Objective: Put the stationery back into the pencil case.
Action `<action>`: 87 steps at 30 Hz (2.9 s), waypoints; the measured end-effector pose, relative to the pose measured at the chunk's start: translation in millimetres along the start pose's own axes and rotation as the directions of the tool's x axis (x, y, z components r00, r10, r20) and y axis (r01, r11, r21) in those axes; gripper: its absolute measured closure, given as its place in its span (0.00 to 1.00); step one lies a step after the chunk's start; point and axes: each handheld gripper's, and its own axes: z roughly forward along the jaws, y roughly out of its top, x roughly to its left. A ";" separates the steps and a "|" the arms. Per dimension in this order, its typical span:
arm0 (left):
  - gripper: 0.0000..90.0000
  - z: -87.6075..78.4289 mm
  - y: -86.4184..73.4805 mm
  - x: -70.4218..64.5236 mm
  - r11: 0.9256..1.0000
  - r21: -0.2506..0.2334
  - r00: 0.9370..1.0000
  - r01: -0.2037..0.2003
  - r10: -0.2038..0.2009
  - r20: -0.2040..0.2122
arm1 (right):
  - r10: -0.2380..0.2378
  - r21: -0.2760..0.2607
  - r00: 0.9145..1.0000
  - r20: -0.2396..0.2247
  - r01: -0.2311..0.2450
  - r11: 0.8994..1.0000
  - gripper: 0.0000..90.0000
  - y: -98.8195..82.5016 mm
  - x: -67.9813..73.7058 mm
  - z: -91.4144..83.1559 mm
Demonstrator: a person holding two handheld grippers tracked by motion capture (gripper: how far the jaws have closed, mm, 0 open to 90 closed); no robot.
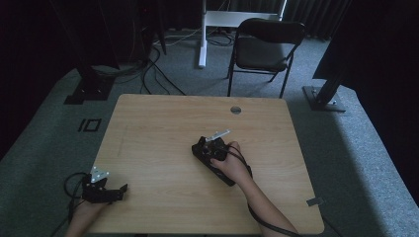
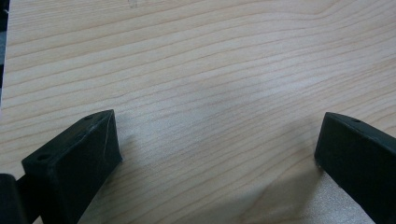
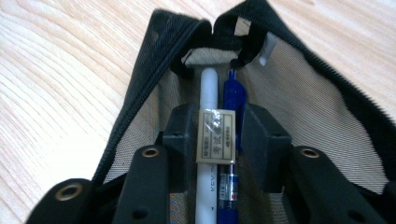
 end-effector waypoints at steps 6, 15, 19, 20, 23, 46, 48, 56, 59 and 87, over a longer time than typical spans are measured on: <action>0.00 0.0 0.0 0.0 1.000 0.000 1.000 0.000 0.000 0.000 | 0.006 -0.033 1.000 -0.006 -0.007 0.999 0.68 0.7 -2.5 -11.2; 0.00 0.0 0.0 0.0 1.000 0.000 1.000 0.000 0.000 0.000 | 0.017 -0.090 1.000 -0.022 -0.019 0.996 0.65 -2.9 -8.7 -28.6; 0.00 0.0 0.0 0.0 1.000 0.000 1.000 0.000 0.000 0.000 | 0.019 -0.115 0.999 -0.030 -0.022 0.993 0.63 -4.8 -11.4 -36.2; 0.00 0.0 0.0 0.0 1.000 0.000 1.000 0.000 0.000 0.000 | 0.022 -0.123 0.999 -0.033 -0.025 0.992 0.63 -5.2 -11.7 -38.6; 0.00 0.0 0.0 0.0 1.000 0.000 1.000 0.000 0.000 0.000 | 0.023 -0.149 0.999 -0.040 -0.028 0.988 0.61 -6.1 -13.6 -44.9; 0.00 0.0 0.0 0.0 1.000 0.000 1.000 0.000 0.000 0.000 | 0.102 -0.304 0.995 -0.019 -0.103 0.947 0.37 -11.6 -35.1 -78.3; 0.00 0.0 0.0 -0.1 1.000 0.000 1.000 0.000 0.000 0.000 | 0.109 -0.306 0.994 -0.007 -0.106 0.946 0.36 -12.4 -37.4 -80.3; 0.00 0.0 0.0 0.0 1.000 0.000 1.000 0.000 0.000 0.000 | 0.132 -0.324 0.991 0.008 -0.123 0.938 0.31 -20.3 -51.3 -86.8; 0.00 0.0 0.0 -0.1 1.000 0.000 1.000 0.000 0.000 0.000 | 0.146 -0.325 0.989 0.022 -0.131 0.937 0.30 -25.2 -57.1 -89.5; 0.00 0.0 0.1 -0.1 1.000 0.000 1.000 0.000 0.000 -0.001 | 0.275 -0.315 0.953 0.127 -0.224 0.922 0.23 -89.1 -100.8 -91.2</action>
